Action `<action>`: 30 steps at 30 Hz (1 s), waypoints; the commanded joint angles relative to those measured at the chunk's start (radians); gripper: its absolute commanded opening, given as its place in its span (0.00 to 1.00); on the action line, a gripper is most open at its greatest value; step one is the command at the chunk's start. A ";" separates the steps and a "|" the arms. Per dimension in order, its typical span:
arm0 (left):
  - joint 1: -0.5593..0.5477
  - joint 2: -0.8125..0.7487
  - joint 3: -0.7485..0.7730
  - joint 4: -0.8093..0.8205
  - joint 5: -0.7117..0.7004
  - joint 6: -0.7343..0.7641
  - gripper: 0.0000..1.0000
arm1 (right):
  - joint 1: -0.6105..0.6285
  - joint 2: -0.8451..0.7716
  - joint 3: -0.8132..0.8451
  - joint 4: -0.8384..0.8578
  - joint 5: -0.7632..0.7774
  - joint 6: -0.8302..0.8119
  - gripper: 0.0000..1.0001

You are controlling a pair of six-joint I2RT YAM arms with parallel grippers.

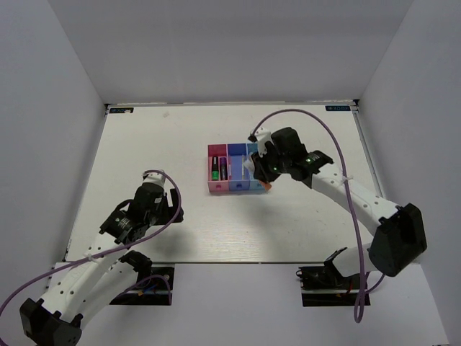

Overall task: Sort the stationery into containers
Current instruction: Place the pen in the storage box.

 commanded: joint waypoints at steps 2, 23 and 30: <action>0.007 0.000 -0.007 0.014 -0.002 0.011 0.94 | -0.005 0.137 0.120 0.117 0.275 0.056 0.04; 0.007 0.018 -0.004 0.015 0.003 0.014 0.94 | -0.010 0.420 0.327 0.096 0.381 0.138 0.54; 0.026 0.044 -0.006 0.049 0.022 0.035 0.48 | -0.027 0.184 0.196 0.061 0.347 0.063 0.80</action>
